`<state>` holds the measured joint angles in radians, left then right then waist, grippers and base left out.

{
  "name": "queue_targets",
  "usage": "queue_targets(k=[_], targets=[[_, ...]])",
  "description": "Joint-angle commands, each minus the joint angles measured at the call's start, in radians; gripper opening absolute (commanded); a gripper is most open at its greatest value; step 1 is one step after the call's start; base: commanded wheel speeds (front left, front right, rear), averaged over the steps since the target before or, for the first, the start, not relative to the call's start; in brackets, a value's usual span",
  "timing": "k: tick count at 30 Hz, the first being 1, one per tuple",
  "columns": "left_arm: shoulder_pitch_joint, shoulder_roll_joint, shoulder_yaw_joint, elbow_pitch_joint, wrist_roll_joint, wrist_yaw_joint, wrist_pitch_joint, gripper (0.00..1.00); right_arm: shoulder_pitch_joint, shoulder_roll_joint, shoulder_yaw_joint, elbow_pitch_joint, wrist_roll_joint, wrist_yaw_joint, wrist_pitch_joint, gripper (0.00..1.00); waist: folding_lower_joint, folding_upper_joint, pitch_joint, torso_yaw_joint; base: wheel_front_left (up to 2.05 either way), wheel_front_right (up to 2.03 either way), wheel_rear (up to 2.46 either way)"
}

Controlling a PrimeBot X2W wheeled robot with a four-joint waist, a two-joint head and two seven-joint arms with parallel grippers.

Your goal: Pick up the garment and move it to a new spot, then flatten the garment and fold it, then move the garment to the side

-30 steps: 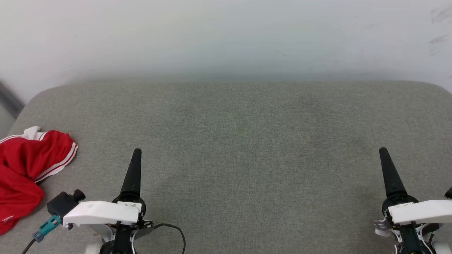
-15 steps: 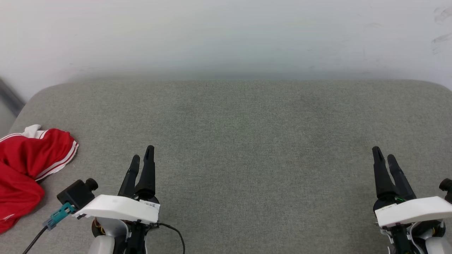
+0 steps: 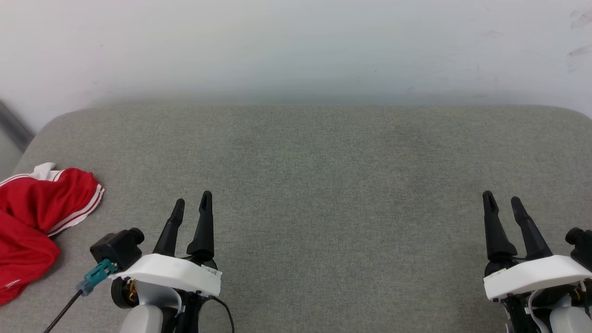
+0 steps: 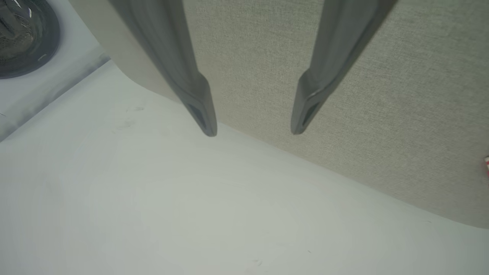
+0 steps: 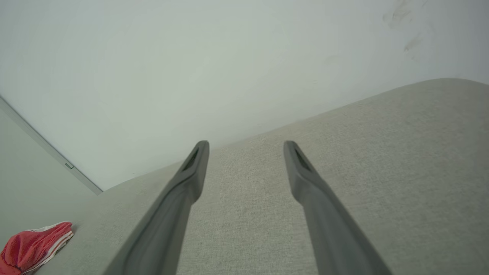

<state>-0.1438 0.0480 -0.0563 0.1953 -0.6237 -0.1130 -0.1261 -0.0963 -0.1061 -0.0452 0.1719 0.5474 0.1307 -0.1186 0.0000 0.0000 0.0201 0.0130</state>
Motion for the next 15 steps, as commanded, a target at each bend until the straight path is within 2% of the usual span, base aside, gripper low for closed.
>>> queue_targets(k=[1, 15], targets=[[-0.019, 0.003, -0.003, -0.007, 0.040, 0.004, -0.011, 1.00, -0.020, -0.007, -0.002, -0.012, -0.045, 0.000, -0.008, 1.00, 0.0000, 0.0000, 0.000, 0.000, 0.00, 0.00, 0.00], [-0.033, 0.006, -0.023, 0.011, 0.216, 0.013, -0.047, 1.00, -0.014, 0.007, -0.015, -0.042, -0.235, 0.000, -0.009, 1.00, 0.0000, 0.0000, 0.007, 0.001, 0.00, 0.00, 0.00]])
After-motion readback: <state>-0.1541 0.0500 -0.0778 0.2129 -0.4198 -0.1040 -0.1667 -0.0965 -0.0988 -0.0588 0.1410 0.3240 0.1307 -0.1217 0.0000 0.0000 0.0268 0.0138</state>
